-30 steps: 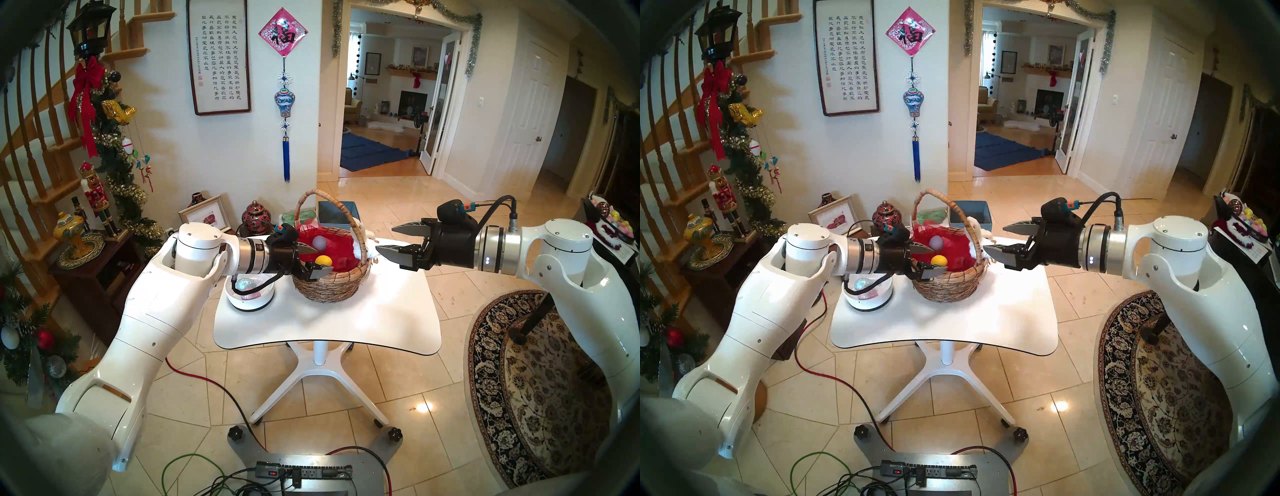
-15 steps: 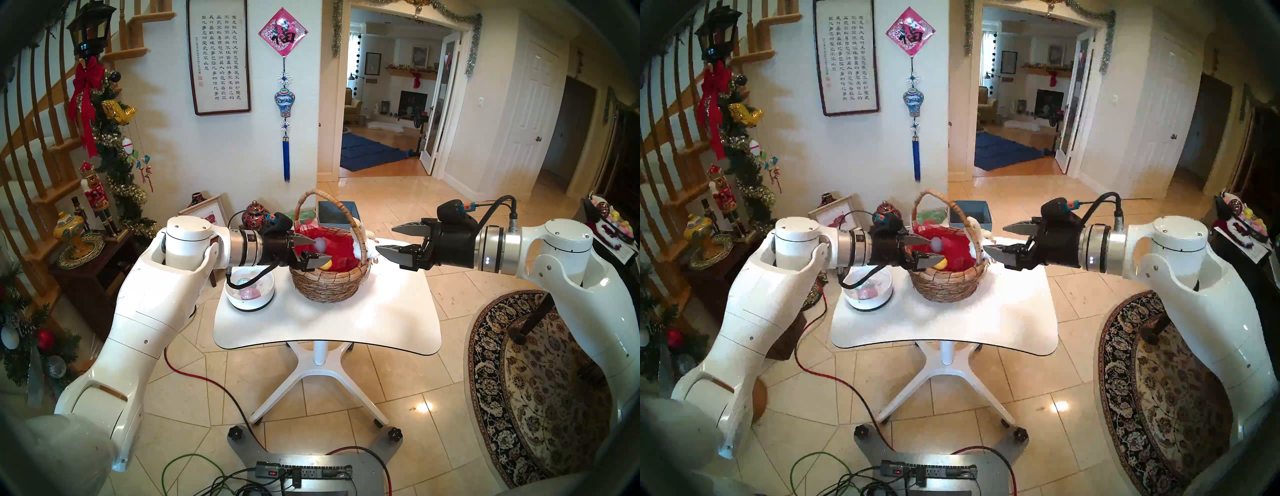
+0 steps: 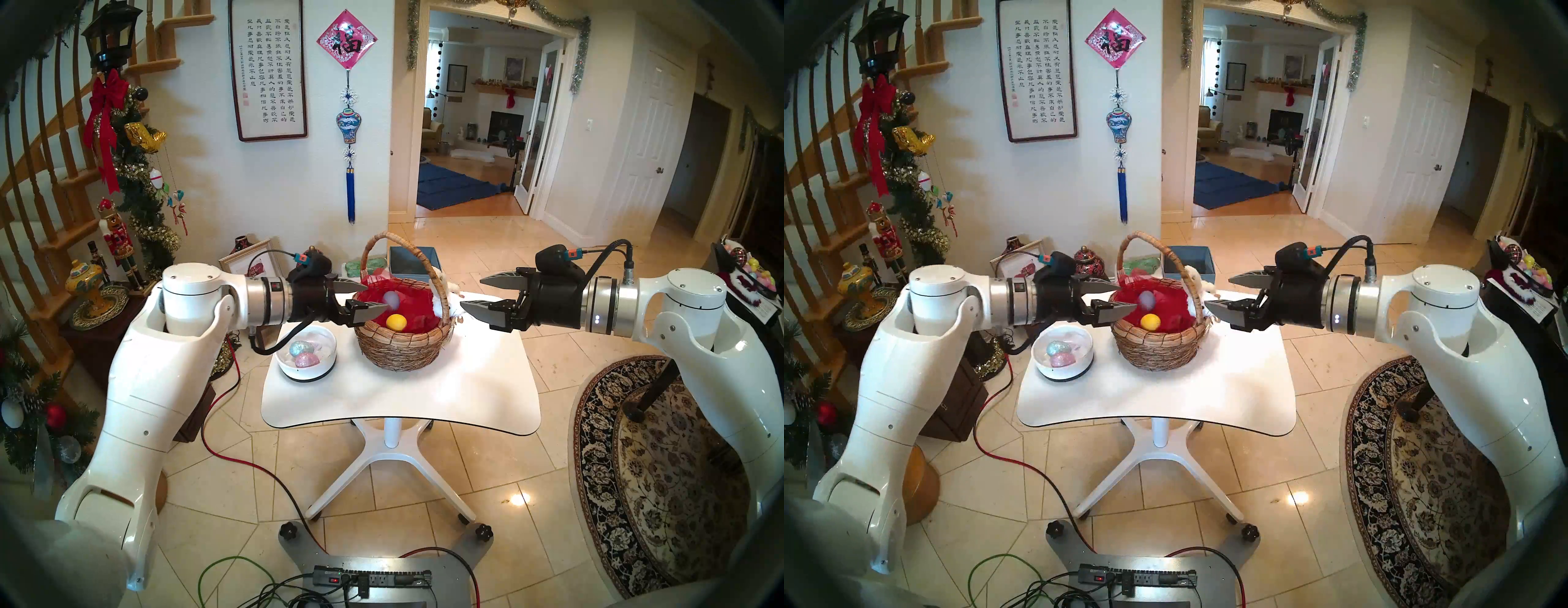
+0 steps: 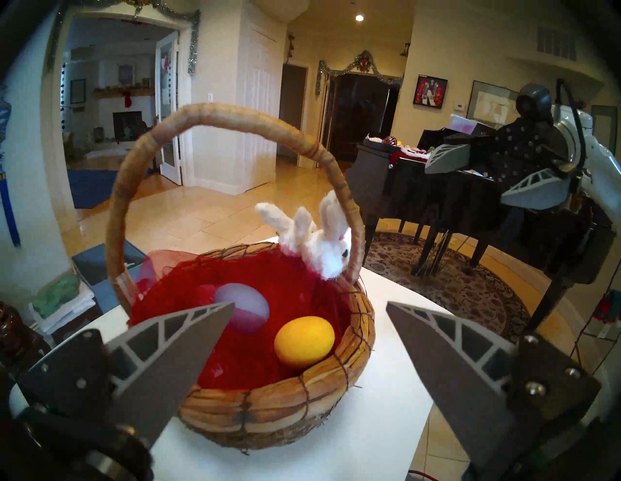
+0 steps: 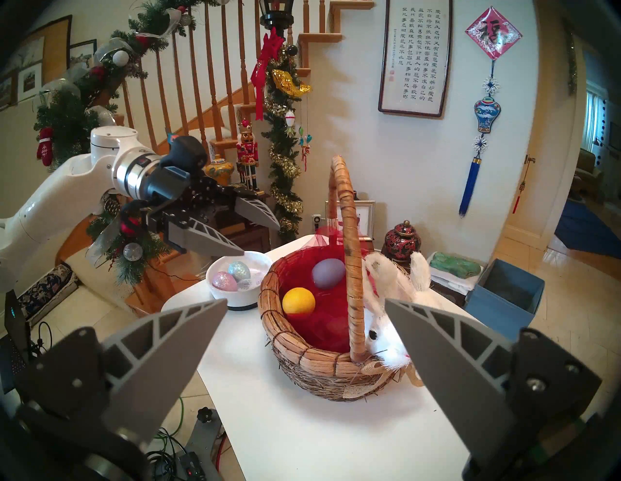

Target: Put easter egg into basket

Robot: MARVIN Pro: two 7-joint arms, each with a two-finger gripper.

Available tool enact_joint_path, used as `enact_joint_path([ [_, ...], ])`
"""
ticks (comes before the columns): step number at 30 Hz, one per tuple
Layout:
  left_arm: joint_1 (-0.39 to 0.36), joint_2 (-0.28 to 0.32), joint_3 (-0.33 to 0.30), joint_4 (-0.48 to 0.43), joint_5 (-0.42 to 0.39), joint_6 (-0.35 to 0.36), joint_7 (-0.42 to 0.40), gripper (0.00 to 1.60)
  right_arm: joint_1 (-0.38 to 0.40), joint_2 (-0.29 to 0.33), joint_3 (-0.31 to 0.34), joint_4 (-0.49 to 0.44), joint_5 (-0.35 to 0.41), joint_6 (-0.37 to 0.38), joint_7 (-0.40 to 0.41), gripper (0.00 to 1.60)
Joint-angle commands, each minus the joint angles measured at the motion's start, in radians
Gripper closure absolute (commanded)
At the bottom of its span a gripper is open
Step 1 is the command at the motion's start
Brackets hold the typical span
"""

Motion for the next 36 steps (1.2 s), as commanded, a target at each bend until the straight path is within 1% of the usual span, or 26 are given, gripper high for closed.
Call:
enact_joint_path([
  [1,0.089,0.055,-0.050,-0.100,0.005,0.022,0.005,0.00,0.005,0.001,0.006,0.000,-0.002,-0.003,-0.002,0.00],
  [3,0.145,0.074,-0.075,-0.161,0.032,0.033,0.038,0.00,0.005,0.002,0.006,0.000,-0.002,-0.004,-0.002,0.00],
  [5,0.150,0.078,-0.078,-0.164,0.035,0.037,0.041,0.00,0.005,0.002,0.006,0.000,-0.002,-0.004,-0.002,0.00],
  [6,0.179,0.086,-0.096,-0.195,0.057,0.044,0.073,0.00,0.005,0.002,0.006,0.000,-0.001,-0.004,-0.002,0.00],
  [8,0.189,0.089,-0.103,-0.205,0.063,0.051,0.080,0.00,0.005,0.002,0.006,0.000,-0.001,-0.004,-0.003,0.00],
  [10,0.213,0.096,-0.129,-0.232,0.078,0.071,0.102,0.00,0.005,0.002,0.006,0.000,-0.001,-0.004,-0.003,0.00],
  [13,0.229,0.102,-0.144,-0.249,0.089,0.075,0.112,0.00,0.005,0.003,0.006,0.000,-0.001,-0.004,-0.003,0.00],
  [15,0.245,0.105,-0.166,-0.258,0.086,0.086,0.114,0.00,0.005,0.003,0.006,0.000,-0.001,-0.005,-0.003,0.00],
  [17,0.268,0.107,-0.201,-0.261,0.068,0.098,0.098,0.00,0.005,0.003,0.005,0.000,-0.001,-0.005,-0.003,0.00],
  [21,0.283,0.108,-0.233,-0.257,0.047,0.109,0.078,0.00,0.005,0.003,0.005,0.000,0.000,-0.005,-0.003,0.00],
  [23,0.306,0.122,-0.252,-0.264,0.048,0.105,0.069,0.00,0.005,0.003,0.005,0.000,0.000,-0.005,-0.003,0.00],
  [27,0.329,0.132,-0.266,-0.270,0.056,0.102,0.066,0.00,0.005,0.004,0.005,0.000,0.000,-0.005,-0.004,0.00],
  [28,0.337,0.132,-0.269,-0.276,0.063,0.110,0.074,0.00,0.005,0.004,0.005,0.000,0.000,-0.005,-0.004,0.00],
  [29,0.343,0.122,-0.277,-0.281,0.063,0.145,0.088,0.00,0.005,0.004,0.005,0.000,0.000,-0.006,-0.004,0.00],
  [30,0.344,0.122,-0.277,-0.282,0.064,0.152,0.090,0.00,0.005,0.004,0.005,0.000,0.000,-0.006,-0.004,0.00],
  [33,0.356,0.130,-0.278,-0.288,0.076,0.149,0.093,0.00,0.005,0.004,0.005,0.000,0.000,-0.006,-0.004,0.00],
  [34,0.370,0.135,-0.276,-0.296,0.091,0.142,0.104,0.00,0.005,0.004,0.005,0.000,0.000,-0.006,-0.004,0.00],
  [36,0.372,0.136,-0.275,-0.295,0.092,0.147,0.106,0.00,0.005,0.004,0.005,0.000,0.001,-0.006,-0.004,0.00],
])
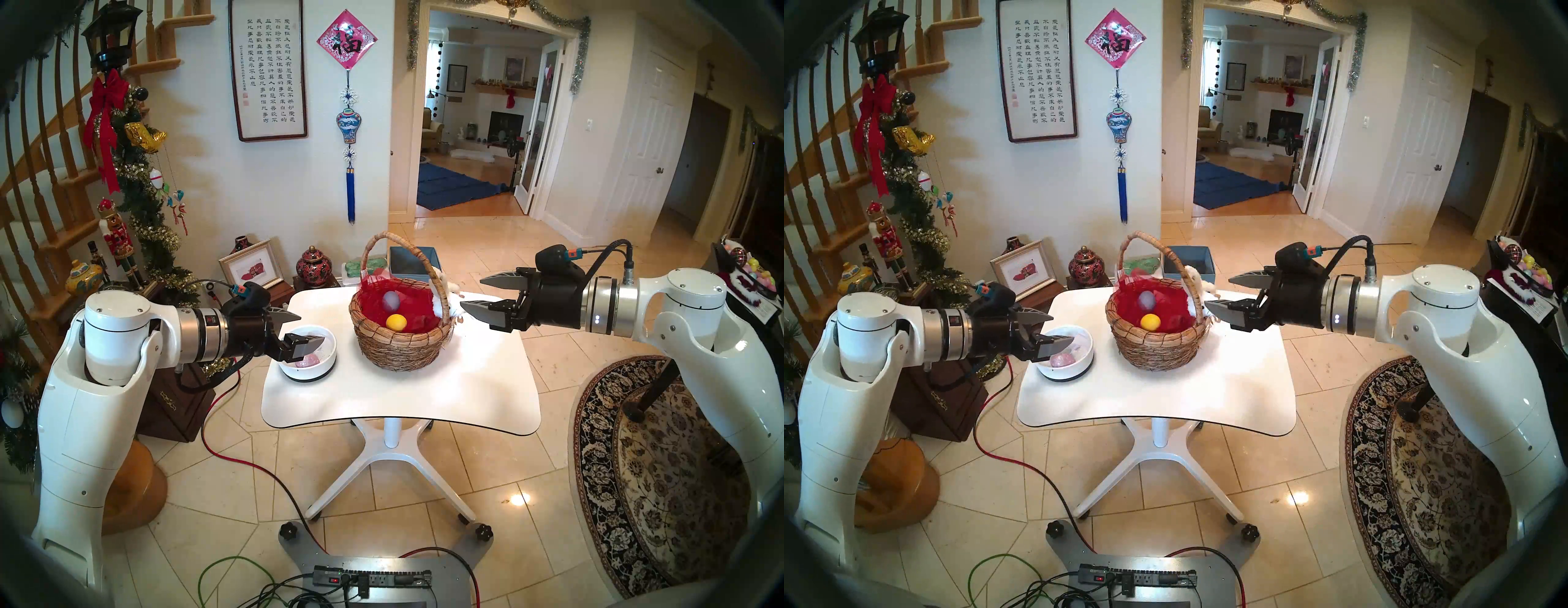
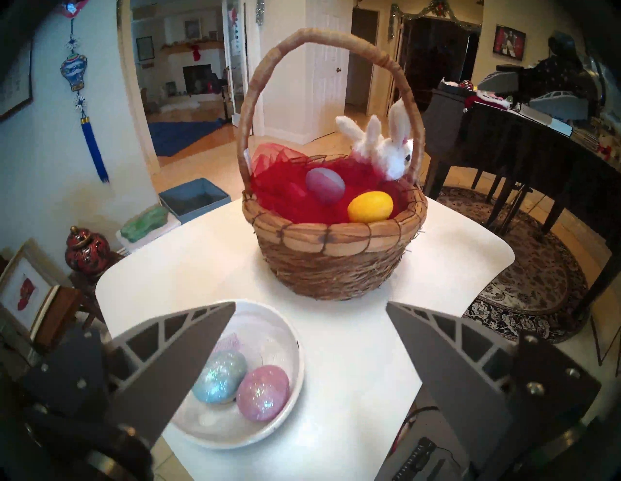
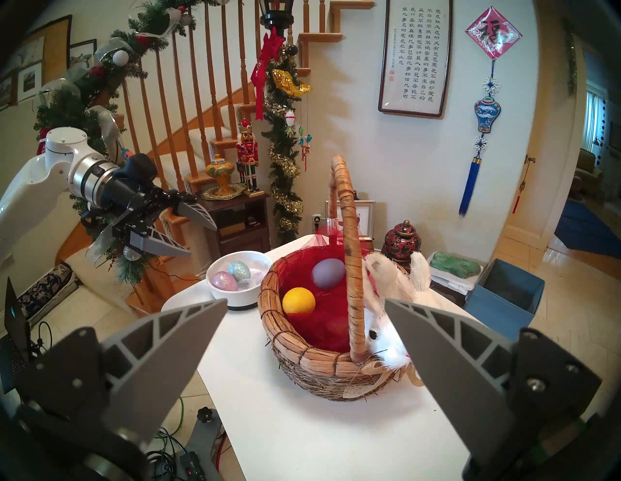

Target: Put easter egg into basket

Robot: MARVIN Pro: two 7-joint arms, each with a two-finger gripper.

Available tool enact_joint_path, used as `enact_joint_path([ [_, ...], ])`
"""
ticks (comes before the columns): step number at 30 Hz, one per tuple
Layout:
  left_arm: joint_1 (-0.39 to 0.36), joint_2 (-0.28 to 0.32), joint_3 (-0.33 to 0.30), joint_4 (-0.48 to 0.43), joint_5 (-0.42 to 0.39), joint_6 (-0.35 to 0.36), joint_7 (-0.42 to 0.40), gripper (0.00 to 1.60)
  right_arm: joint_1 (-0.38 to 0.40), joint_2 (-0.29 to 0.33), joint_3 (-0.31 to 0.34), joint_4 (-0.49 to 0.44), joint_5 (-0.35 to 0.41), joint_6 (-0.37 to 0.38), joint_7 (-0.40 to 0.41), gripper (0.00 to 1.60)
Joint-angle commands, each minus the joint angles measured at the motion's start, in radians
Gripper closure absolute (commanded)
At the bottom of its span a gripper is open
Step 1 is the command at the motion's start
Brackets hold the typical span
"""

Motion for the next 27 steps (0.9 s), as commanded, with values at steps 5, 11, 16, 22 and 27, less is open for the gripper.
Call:
enact_joint_path([
  [5,0.036,0.011,-0.007,-0.018,0.040,0.000,0.036,0.00,0.005,0.001,0.006,0.000,-0.002,-0.004,-0.002,0.00],
  [11,0.009,0.018,0.013,0.028,0.060,-0.034,0.046,0.00,0.005,0.002,0.006,0.000,-0.001,-0.005,-0.003,0.00],
  [16,-0.020,0.020,0.028,0.066,0.064,-0.038,0.048,0.00,0.005,0.002,0.006,0.000,-0.001,-0.005,-0.003,0.00],
  [22,-0.024,0.024,0.045,0.087,0.070,-0.058,0.046,0.00,0.005,0.003,0.005,0.000,0.000,-0.005,-0.003,0.00],
  [27,-0.041,0.035,0.067,0.123,0.080,-0.087,0.044,0.00,0.005,0.003,0.005,0.000,0.000,-0.006,-0.003,0.00],
])
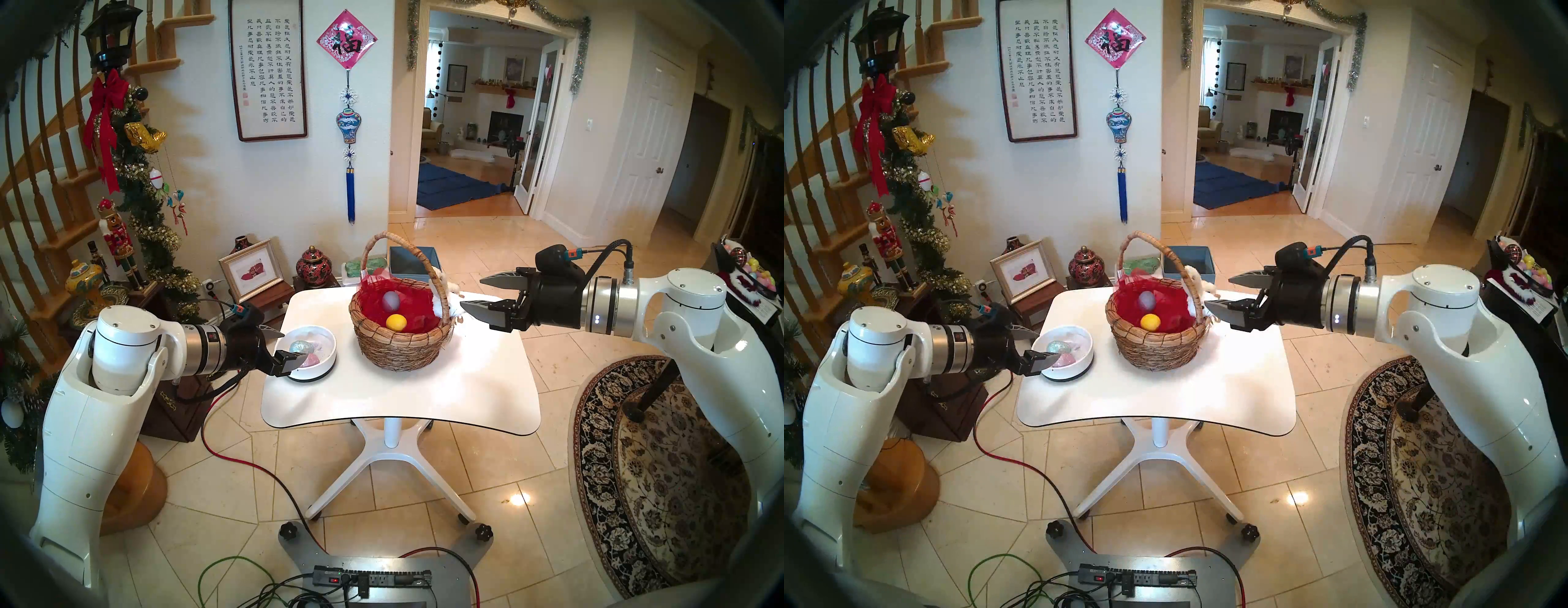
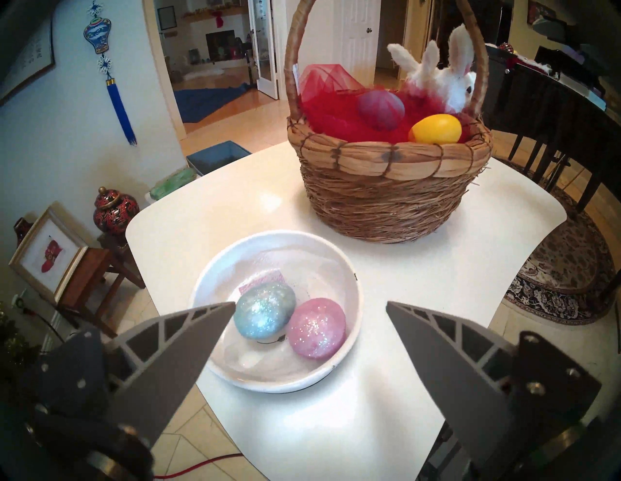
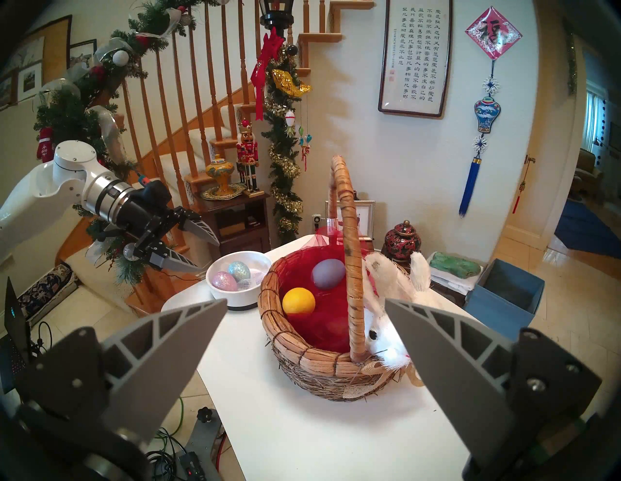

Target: Put easter egg into basket

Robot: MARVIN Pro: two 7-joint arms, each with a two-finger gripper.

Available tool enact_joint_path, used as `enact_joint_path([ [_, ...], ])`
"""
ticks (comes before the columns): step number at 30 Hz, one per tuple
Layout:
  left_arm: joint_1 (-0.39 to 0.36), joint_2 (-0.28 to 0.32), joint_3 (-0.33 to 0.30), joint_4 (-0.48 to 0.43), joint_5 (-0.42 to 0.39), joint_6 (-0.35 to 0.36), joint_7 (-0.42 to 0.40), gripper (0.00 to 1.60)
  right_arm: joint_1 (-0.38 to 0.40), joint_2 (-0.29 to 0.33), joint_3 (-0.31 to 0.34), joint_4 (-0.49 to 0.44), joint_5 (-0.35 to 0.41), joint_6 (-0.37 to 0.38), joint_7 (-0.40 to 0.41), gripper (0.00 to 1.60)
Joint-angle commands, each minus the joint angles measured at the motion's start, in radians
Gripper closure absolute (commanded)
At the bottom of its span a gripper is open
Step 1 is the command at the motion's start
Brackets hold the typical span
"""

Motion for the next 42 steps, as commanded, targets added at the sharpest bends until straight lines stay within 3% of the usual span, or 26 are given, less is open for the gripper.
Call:
enact_joint_path([
  [1,-0.044,0.010,0.014,0.030,0.002,-0.038,-0.010,0.00,0.005,0.001,0.006,0.000,-0.002,-0.004,-0.002,0.00],
  [14,-0.019,0.032,0.019,0.031,0.005,-0.069,-0.038,0.00,0.005,0.002,0.006,0.000,-0.001,-0.005,-0.003,0.00],
  [22,-0.036,0.036,0.030,0.047,0.000,-0.044,-0.049,0.00,0.005,0.003,0.006,0.000,-0.001,-0.005,-0.003,0.00],
  [28,-0.062,0.038,0.051,0.071,0.002,-0.019,-0.050,0.10,0.005,0.003,0.005,0.000,0.000,-0.005,-0.003,0.00],
  [42,-0.067,0.035,0.053,0.065,-0.006,-0.025,-0.052,0.12,0.005,0.004,0.005,0.000,0.001,-0.006,-0.004,0.00],
])
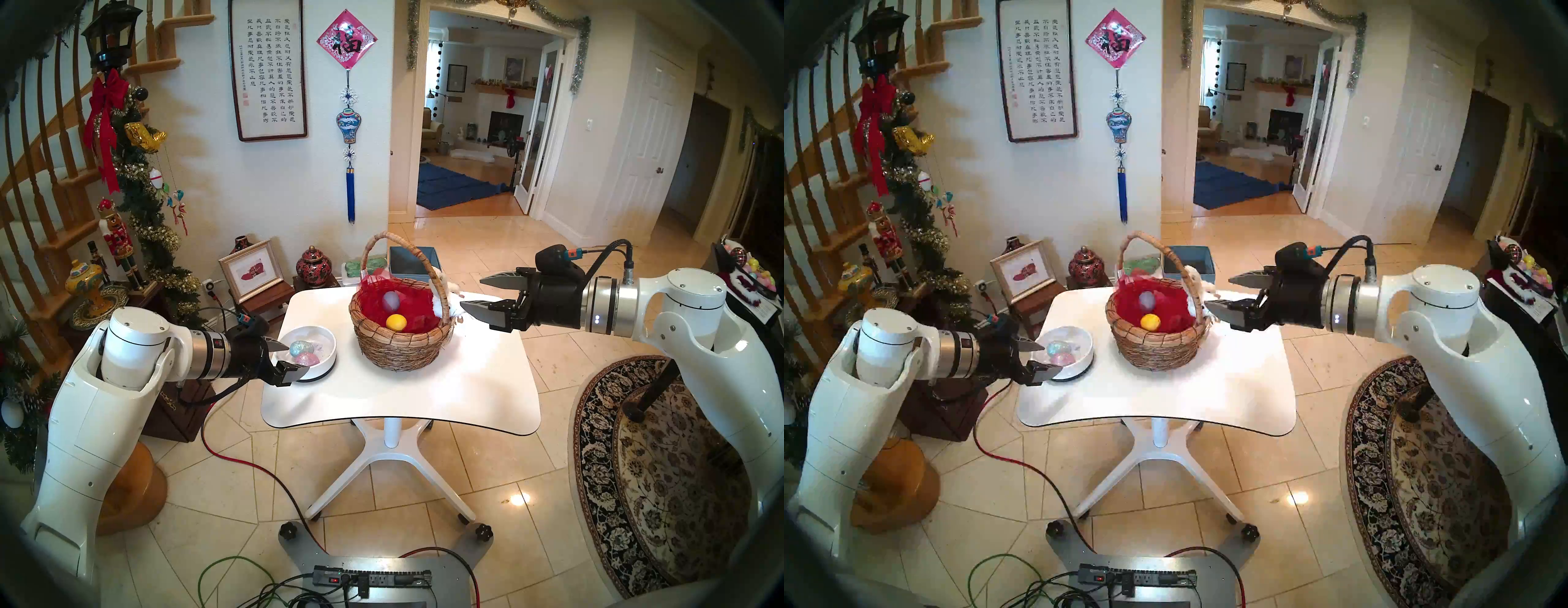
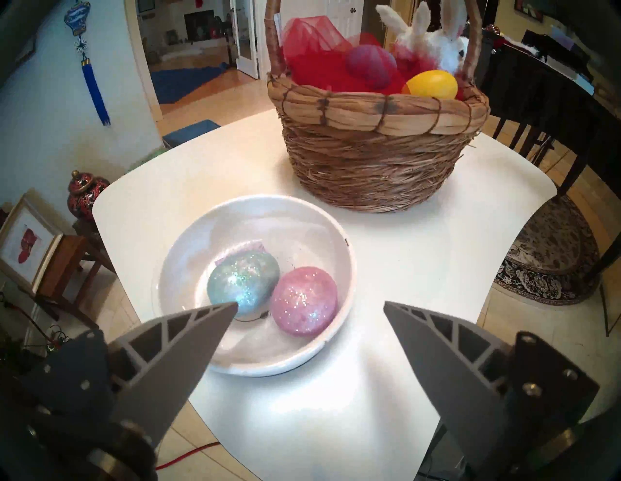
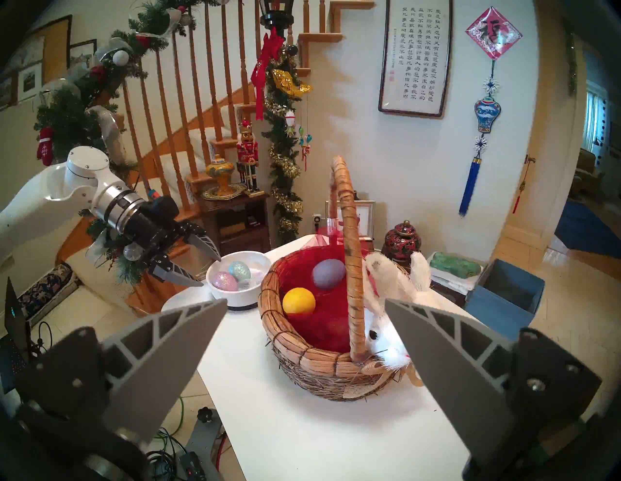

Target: Put easter egg into basket

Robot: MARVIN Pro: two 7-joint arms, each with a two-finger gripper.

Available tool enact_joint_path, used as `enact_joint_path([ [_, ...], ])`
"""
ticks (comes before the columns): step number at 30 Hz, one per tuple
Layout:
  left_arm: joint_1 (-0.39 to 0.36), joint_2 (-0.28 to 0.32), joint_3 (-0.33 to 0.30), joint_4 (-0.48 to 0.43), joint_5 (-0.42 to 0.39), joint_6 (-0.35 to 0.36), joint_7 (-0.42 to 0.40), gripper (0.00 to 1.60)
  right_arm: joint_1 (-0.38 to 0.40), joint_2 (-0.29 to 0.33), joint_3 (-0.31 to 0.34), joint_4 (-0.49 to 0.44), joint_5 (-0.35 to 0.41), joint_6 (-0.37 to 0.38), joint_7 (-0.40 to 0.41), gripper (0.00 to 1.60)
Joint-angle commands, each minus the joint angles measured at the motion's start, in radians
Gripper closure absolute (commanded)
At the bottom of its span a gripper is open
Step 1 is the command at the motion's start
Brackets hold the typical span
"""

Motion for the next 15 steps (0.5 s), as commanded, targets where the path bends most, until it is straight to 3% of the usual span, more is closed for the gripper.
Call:
enact_joint_path([
  [1,-0.017,-0.005,-0.013,-0.019,-0.005,-0.013,0.003,0.18,0.005,0.001,0.006,0.000,-0.002,-0.004,-0.002,0.00],
  [3,-0.016,-0.005,-0.012,-0.021,-0.004,-0.013,0.004,0.29,0.005,0.001,0.006,0.000,-0.002,-0.004,-0.002,0.00],
  [7,-0.013,-0.005,-0.009,-0.023,-0.002,-0.014,0.005,0.37,0.005,0.002,0.006,0.000,-0.002,-0.005,-0.003,0.00],
  [15,-0.022,-0.009,0.006,-0.019,0.005,-0.013,0.009,0.36,0.005,0.002,0.006,0.000,-0.002,-0.005,-0.003,0.00],
])
